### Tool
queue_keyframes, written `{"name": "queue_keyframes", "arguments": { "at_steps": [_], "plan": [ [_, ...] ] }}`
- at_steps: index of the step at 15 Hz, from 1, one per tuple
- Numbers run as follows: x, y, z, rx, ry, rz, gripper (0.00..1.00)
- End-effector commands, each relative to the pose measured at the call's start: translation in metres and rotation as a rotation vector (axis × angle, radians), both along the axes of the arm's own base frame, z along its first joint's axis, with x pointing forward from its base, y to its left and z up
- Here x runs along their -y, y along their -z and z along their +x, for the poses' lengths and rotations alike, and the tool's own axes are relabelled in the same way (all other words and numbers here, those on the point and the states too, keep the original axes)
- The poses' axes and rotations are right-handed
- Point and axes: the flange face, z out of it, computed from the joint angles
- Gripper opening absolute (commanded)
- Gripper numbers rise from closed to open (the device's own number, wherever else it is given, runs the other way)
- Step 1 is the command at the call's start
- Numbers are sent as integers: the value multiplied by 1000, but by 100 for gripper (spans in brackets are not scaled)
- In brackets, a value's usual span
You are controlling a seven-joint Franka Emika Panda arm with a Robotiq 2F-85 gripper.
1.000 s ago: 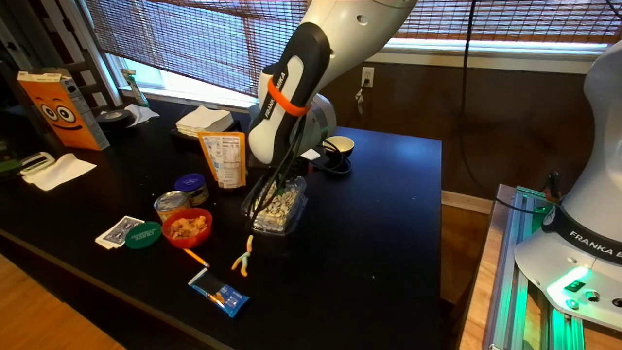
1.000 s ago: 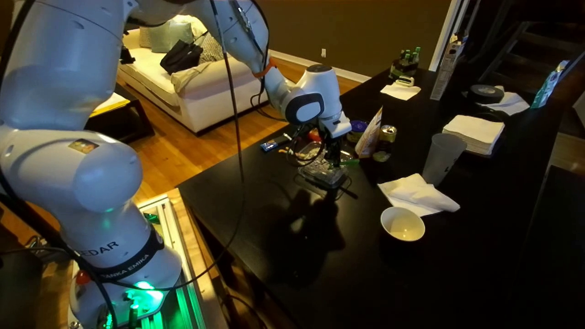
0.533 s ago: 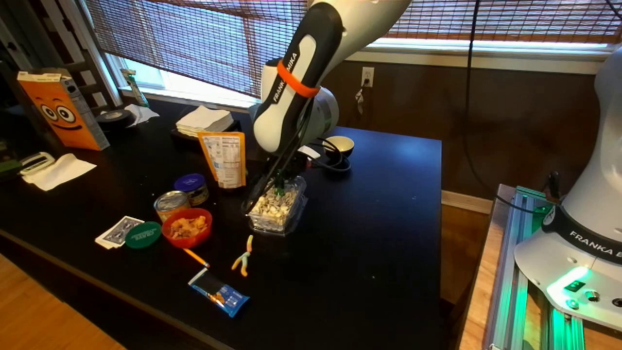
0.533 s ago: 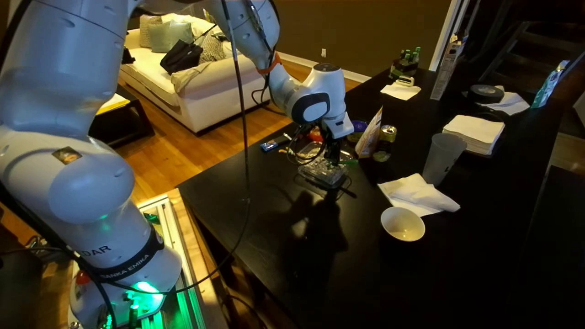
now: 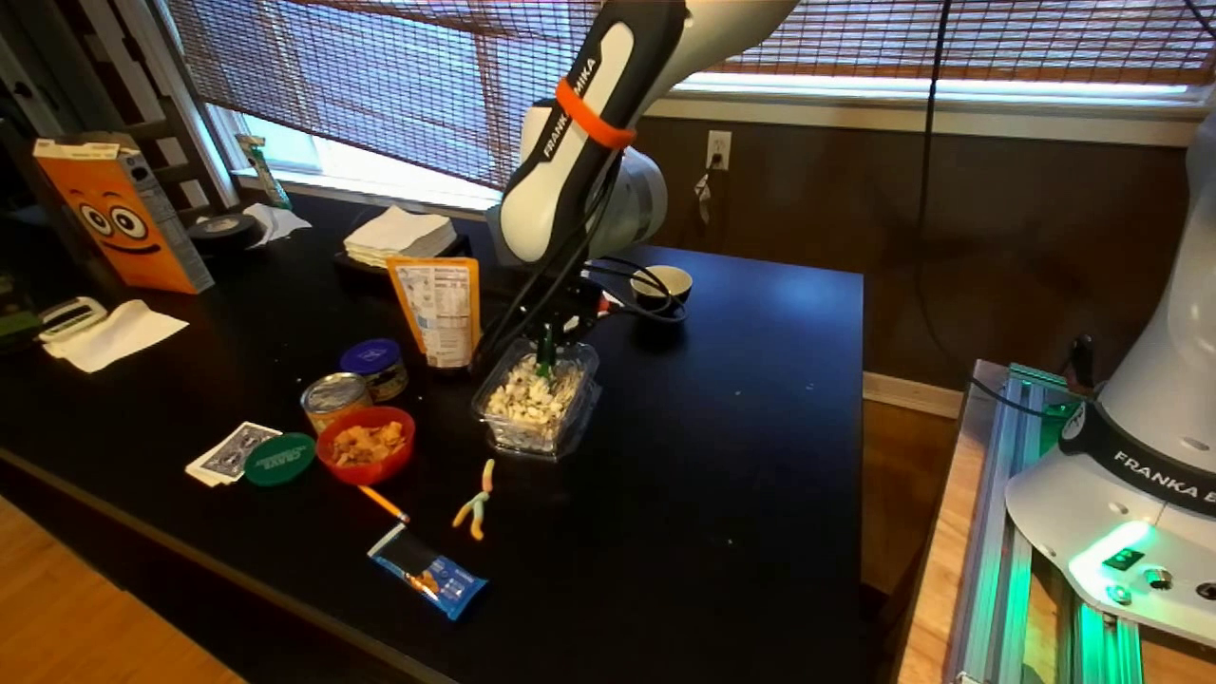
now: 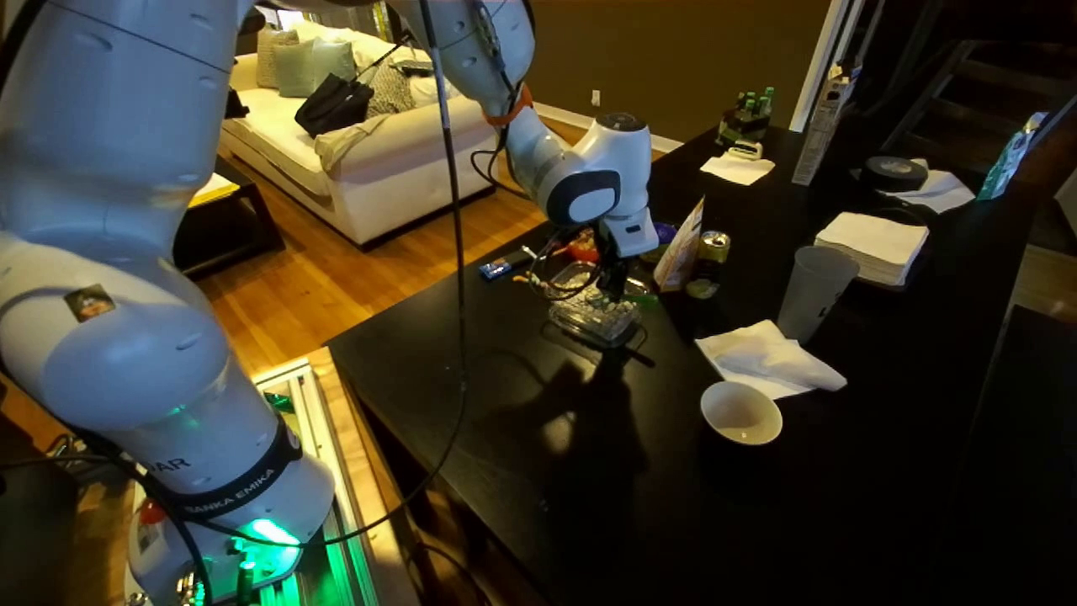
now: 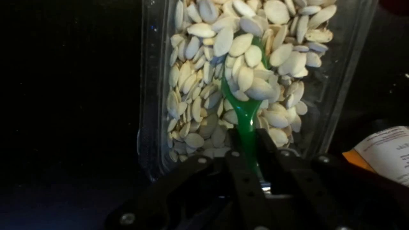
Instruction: Pick up the green spoon get some of the objects from the rectangle bowl and put it on the bowl on the right
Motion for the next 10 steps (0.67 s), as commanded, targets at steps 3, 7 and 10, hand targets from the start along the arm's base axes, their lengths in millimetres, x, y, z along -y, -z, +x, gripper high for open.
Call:
{"name": "queue_keyframes", "arguments": {
  "at_steps": [3,7,10],
  "plan": [
    [8,-28,2,-41,18,64,4],
    [25,-51,7,-64,45,93,4],
    [39,-65,11,-83,17,106,4]
  ]
}}
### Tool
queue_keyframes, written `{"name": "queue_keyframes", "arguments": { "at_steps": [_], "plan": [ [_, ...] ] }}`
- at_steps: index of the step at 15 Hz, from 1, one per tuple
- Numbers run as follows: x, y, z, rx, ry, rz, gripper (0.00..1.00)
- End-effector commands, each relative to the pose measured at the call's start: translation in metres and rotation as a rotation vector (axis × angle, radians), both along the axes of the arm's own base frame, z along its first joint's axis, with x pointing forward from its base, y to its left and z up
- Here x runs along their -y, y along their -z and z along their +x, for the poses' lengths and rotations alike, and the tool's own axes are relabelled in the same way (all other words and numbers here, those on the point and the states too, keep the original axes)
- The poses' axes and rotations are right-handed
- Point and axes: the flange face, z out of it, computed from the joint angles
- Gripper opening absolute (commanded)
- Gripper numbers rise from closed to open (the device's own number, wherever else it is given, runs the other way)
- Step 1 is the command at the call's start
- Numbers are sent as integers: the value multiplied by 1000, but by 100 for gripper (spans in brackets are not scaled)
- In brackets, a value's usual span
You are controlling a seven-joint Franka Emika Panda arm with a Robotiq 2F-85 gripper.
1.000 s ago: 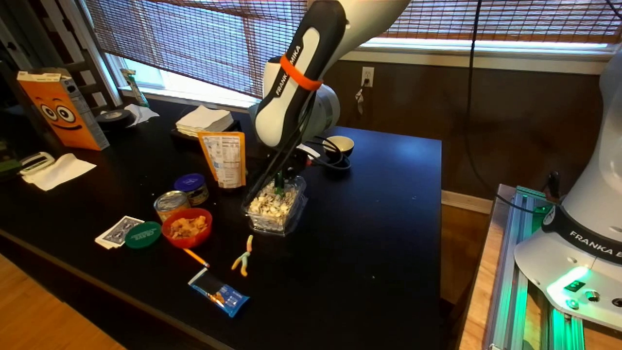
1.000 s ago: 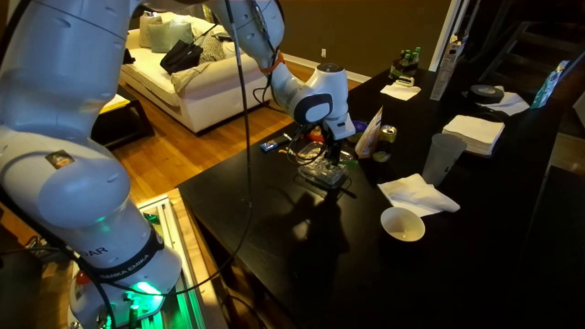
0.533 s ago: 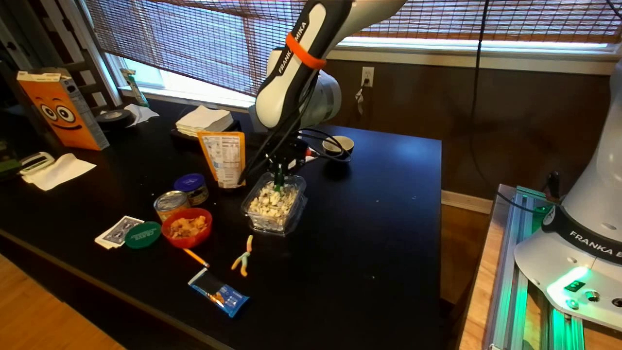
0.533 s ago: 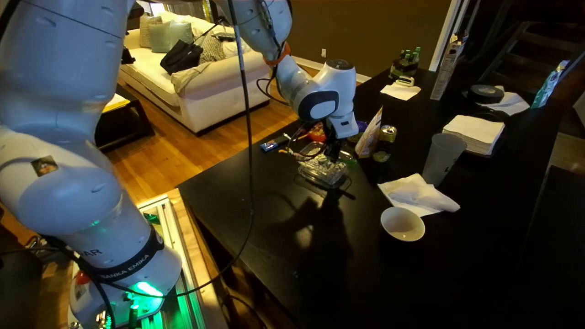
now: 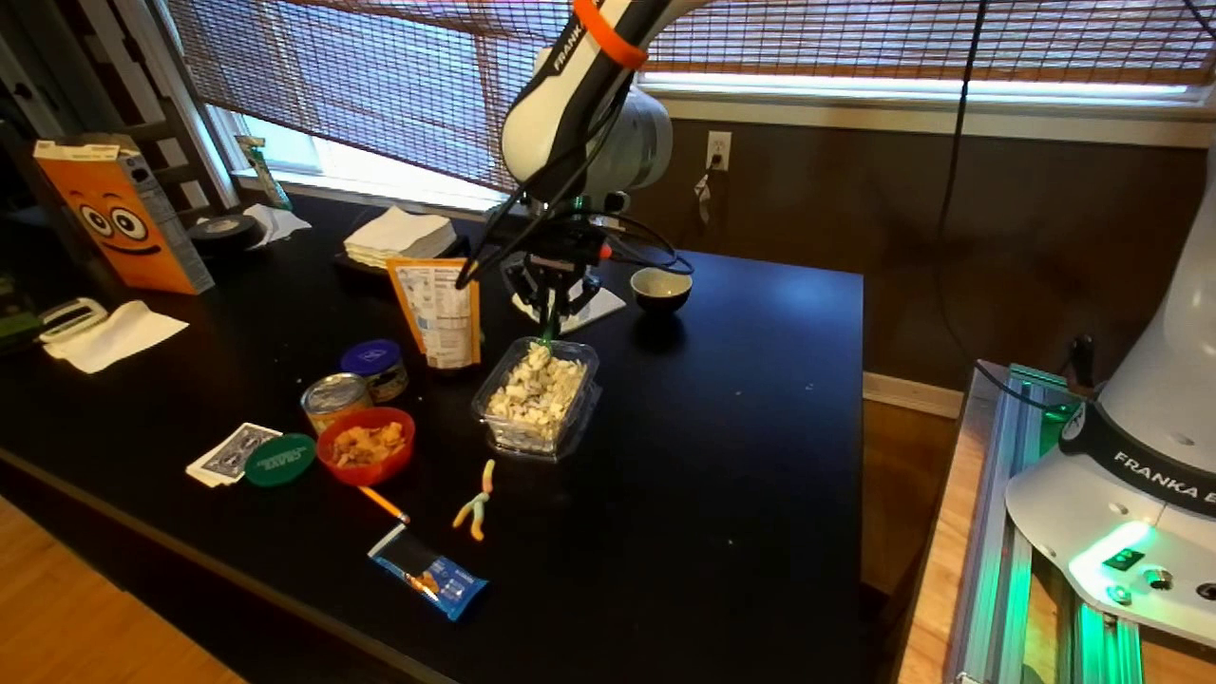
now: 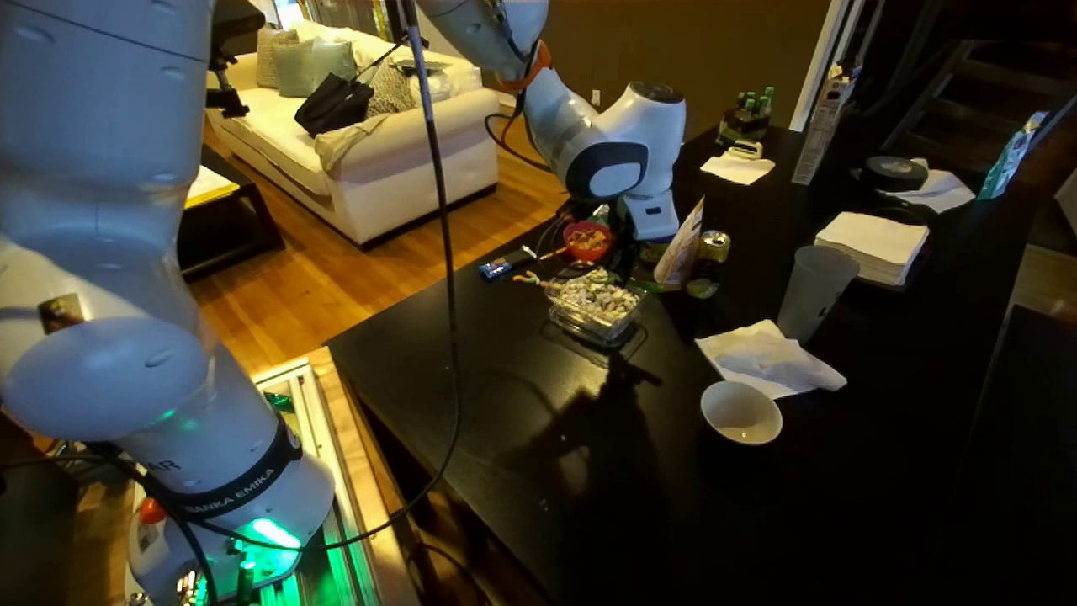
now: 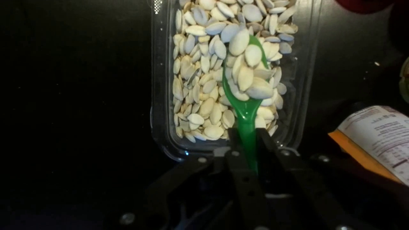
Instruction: Pick up the green spoon get some of the objects from the rectangle bowl and put it on the bowl on the right
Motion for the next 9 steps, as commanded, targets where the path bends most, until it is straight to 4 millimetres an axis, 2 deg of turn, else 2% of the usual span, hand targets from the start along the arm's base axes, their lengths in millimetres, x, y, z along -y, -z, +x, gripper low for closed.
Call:
{"name": "queue_keyframes", "arguments": {
  "at_steps": [1,5,6,7,9],
  "plan": [
    [15,-23,4,-32,-43,17,4],
    [42,-38,6,-71,-115,6,4],
    [31,-26,5,-59,-72,25,4],
    [36,-28,6,-57,-70,24,16],
    [37,-27,6,-60,-69,25,16]
  ]
}}
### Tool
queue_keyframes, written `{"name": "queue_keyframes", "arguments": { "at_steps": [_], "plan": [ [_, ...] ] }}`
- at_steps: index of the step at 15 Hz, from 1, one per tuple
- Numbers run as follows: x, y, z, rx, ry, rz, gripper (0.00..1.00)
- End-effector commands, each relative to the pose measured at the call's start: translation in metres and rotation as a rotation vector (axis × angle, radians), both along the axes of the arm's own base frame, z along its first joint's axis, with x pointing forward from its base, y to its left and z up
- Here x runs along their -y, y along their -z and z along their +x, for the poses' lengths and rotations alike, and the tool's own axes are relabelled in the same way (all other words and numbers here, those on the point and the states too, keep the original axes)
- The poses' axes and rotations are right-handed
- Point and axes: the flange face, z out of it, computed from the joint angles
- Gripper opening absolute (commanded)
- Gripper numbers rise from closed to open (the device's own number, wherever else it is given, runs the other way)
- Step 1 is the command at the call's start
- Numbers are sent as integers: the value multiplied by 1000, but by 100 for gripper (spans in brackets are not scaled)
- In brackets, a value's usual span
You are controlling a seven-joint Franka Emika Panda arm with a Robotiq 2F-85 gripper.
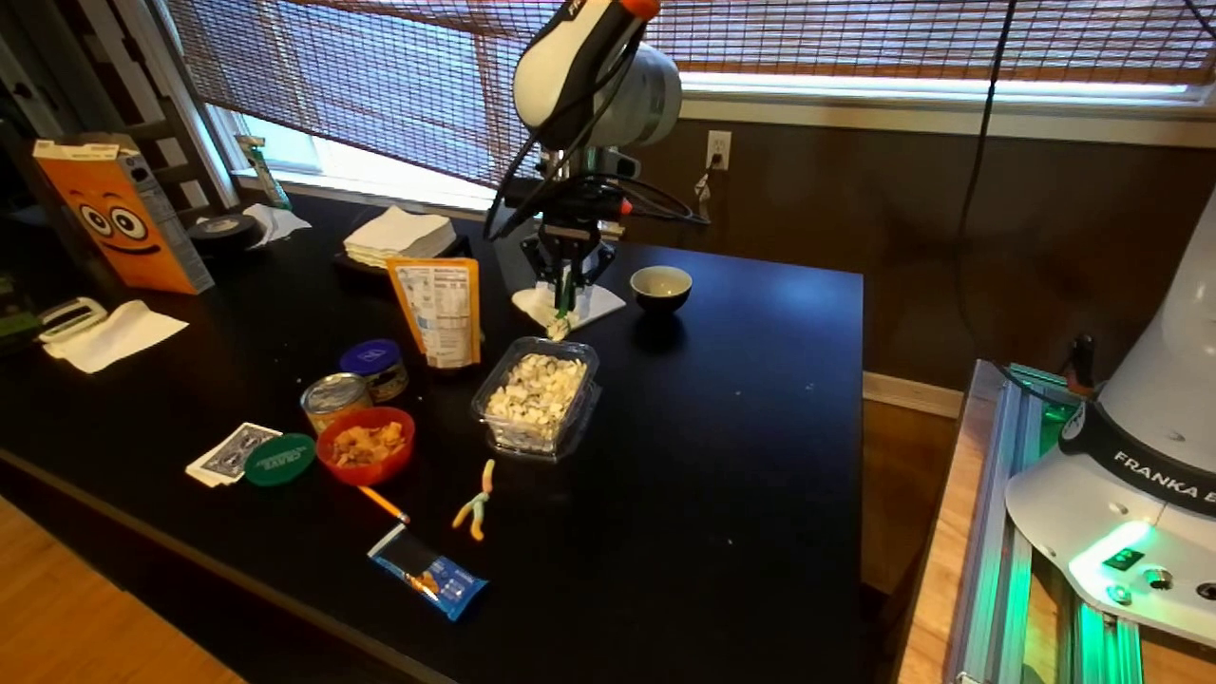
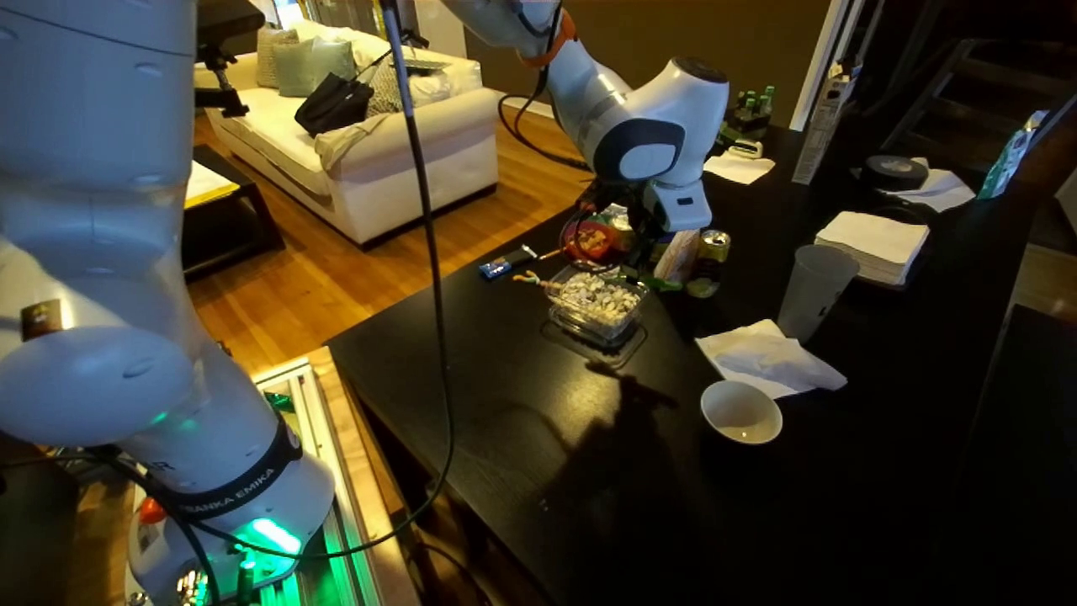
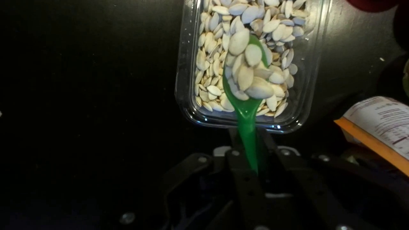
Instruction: Pick up the green spoon get some of the objects from the rectangle bowl and put it on the bowl on the right
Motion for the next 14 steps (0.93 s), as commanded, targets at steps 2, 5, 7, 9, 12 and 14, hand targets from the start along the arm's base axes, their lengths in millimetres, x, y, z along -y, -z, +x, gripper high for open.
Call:
{"name": "queue_keyframes", "arguments": {
  "at_steps": [2,5,7,9,12,14],
  "plan": [
    [-4,1,0,-3,-5,2,16],
    [-1,-2,5,8,7,-4,4],
    [15,-14,17,12,21,-13,4],
    [37,-27,31,10,65,-15,4],
    [81,-39,52,9,154,-23,4],
    [111,-39,61,-9,219,-30,4]
  ]
}}
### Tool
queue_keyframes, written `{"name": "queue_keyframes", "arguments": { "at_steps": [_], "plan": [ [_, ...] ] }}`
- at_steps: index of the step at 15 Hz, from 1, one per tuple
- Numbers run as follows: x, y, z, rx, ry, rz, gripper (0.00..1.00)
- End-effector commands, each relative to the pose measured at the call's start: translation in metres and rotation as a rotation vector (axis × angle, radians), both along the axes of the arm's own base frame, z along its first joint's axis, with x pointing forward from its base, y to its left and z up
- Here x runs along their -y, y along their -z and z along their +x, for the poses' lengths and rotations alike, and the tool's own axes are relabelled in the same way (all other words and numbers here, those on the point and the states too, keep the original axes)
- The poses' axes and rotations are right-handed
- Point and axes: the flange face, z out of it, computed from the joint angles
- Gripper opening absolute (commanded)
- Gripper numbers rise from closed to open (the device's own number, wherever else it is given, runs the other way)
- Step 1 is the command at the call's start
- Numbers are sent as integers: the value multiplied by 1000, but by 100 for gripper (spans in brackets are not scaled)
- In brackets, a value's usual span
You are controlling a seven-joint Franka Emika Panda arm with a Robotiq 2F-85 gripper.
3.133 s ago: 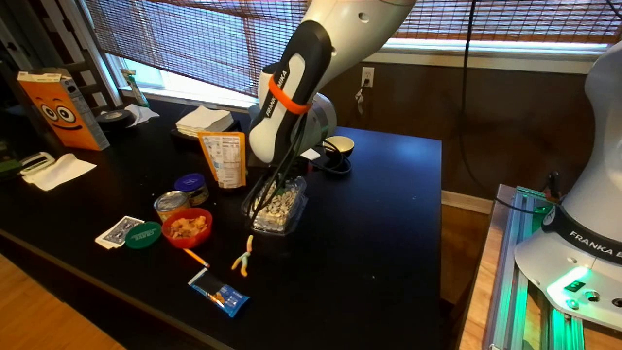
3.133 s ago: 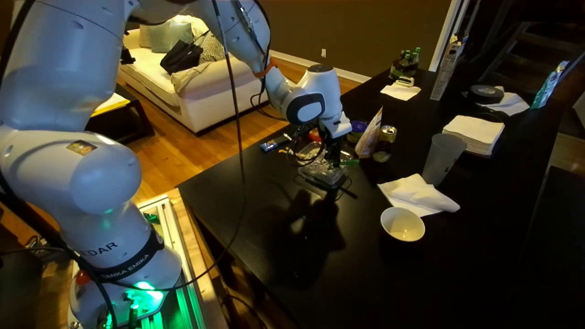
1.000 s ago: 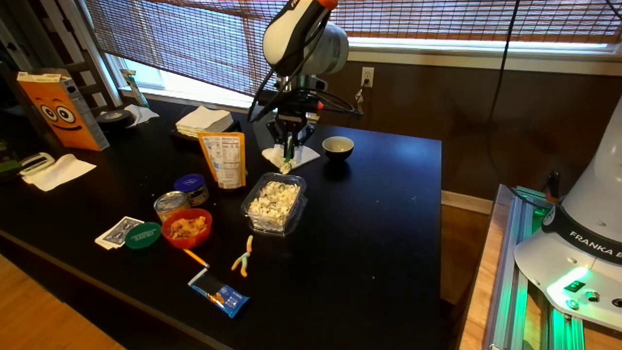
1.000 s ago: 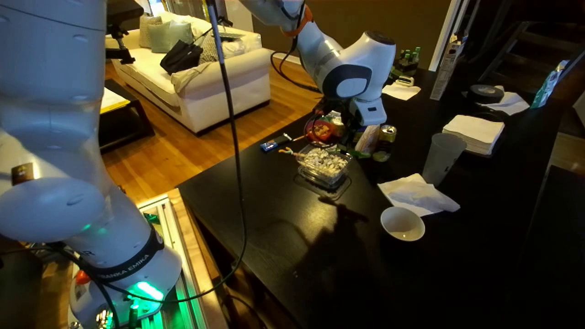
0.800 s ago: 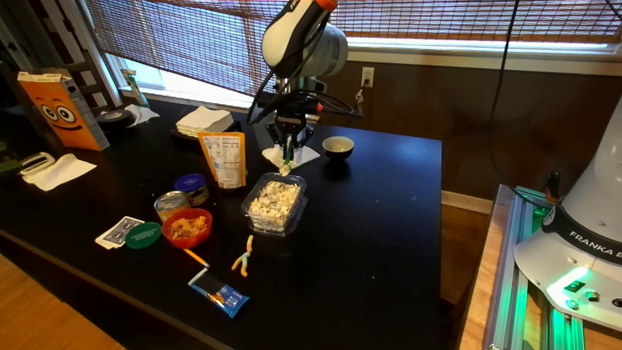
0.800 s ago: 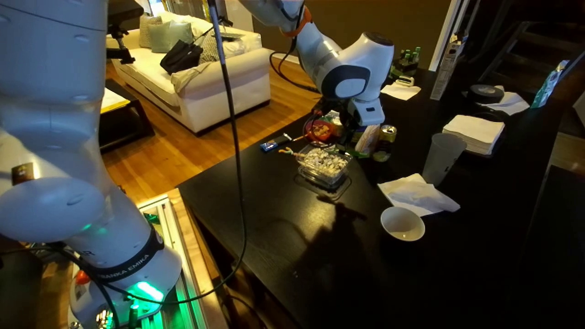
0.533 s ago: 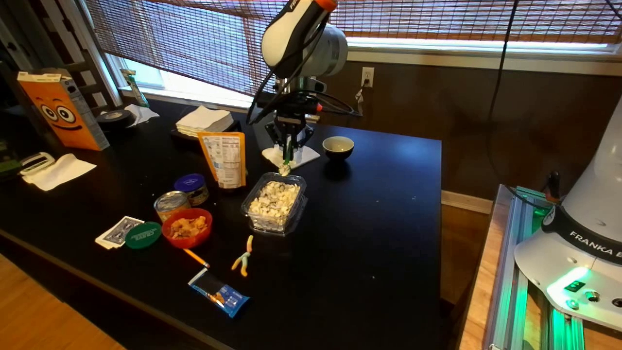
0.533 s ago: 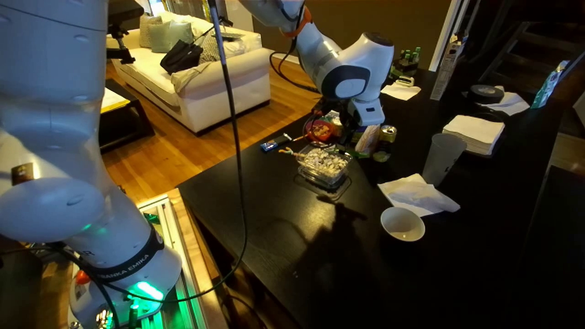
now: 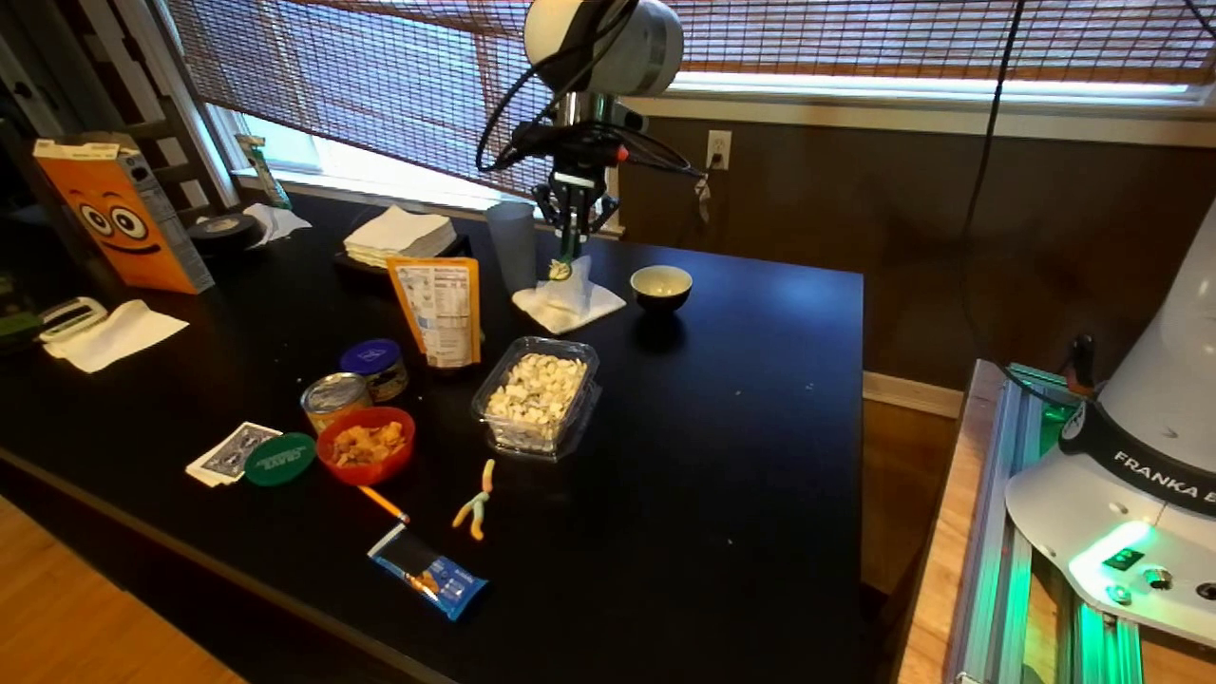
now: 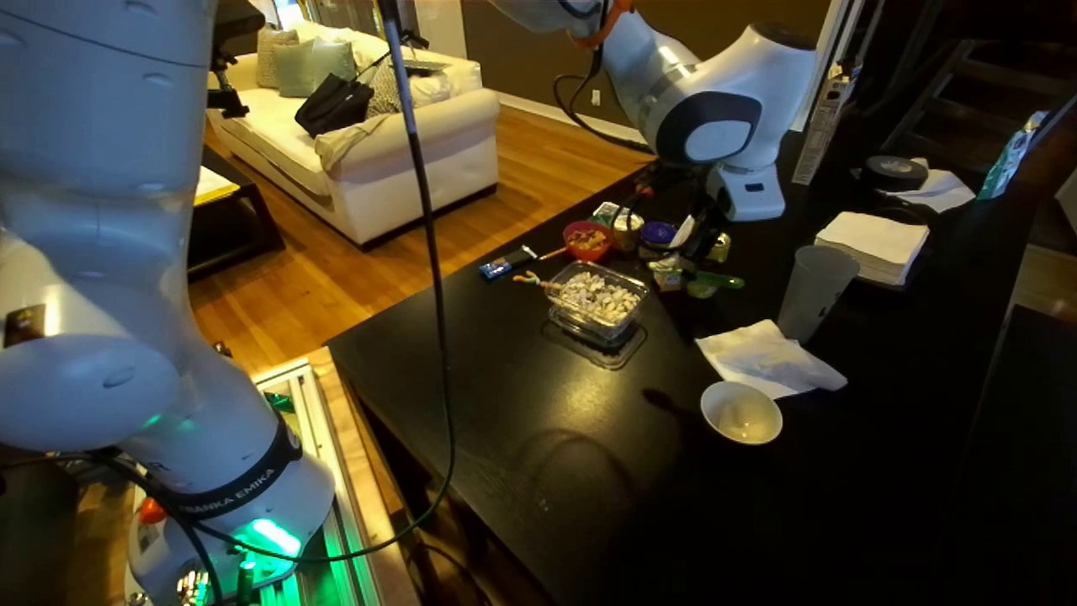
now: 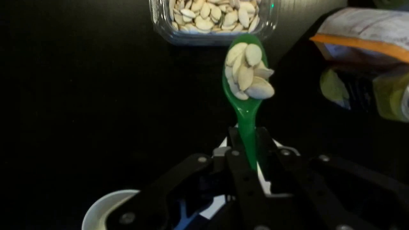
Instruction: Pick up the green spoon get some of the objects from the rectangle bowl and put it on the bowl on the right
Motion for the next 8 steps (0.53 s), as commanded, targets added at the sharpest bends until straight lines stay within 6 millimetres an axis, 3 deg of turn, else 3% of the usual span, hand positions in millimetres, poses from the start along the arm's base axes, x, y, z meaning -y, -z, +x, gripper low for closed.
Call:
{"name": "queue_keyframes", "arguments": {
  "at_steps": [1,8],
  "plan": [
    [50,4,25,-52,110,-23,4],
    [135,28,30,-126,217,17,4]
  ]
}}
